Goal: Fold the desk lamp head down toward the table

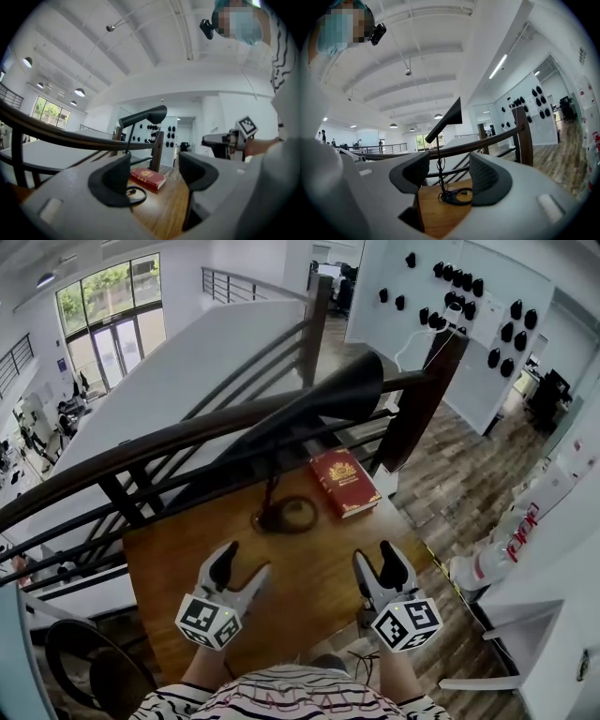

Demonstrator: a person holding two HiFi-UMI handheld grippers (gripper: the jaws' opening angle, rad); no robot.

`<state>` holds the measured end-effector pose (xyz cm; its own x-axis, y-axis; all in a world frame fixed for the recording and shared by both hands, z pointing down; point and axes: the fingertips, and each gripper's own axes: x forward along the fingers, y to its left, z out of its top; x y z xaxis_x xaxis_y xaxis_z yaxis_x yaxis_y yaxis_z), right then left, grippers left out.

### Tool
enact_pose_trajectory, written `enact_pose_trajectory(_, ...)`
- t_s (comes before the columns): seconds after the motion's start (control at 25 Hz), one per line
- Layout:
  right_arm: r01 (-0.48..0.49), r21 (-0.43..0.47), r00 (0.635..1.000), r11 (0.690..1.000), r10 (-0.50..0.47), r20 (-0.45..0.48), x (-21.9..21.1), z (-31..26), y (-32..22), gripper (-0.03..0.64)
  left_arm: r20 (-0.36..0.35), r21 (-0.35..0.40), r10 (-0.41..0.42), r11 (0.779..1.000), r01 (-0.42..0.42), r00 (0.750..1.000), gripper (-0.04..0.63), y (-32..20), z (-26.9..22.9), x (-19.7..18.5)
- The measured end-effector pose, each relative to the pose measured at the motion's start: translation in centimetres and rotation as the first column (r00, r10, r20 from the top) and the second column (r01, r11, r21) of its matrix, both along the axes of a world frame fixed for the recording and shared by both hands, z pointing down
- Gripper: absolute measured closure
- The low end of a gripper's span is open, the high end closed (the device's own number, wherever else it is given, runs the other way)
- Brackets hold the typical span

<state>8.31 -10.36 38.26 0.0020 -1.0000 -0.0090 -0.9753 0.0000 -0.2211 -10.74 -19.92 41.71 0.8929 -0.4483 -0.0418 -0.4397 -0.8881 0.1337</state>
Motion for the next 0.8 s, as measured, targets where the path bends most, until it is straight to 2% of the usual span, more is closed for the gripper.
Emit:
enact_pose_trajectory(0.16, 0.016, 0.012, 1.0, 1.0, -0.015, -0.018, 2.0, -0.6, -2.5, 0.364, 0.012, -0.006, -0.028, 1.0, 0.028, 1.0, 0.278, -1.8, 0.9, 0.8)
enact_pose_trajectory(0.4, 0.101, 0.066, 0.994, 0.993, -0.098, -0.044, 7.0, -2.4, -6.3, 0.365, 0.049, 0.036, -0.13, 0.991, 0.128, 0.99, 0.278, -4.5, 1.6, 4.0)
enact_pose_trajectory(0.56, 0.174, 0.107, 0.981, 0.979, -0.164, -0.1, 10.2, -5.5, -8.6, 0.367, 0.083, 0.069, -0.198, 0.979, 0.192, 0.977, 0.278, -5.8, 1.2, 6.9)
enact_pose_trajectory(0.8, 0.28, 0.167, 0.945, 0.945, -0.241, -0.223, 13.5, -10.1, -12.2, 0.368, 0.111, 0.117, -0.248, 0.965, 0.235, 0.962, 0.278, -8.3, 0.4, 11.0)
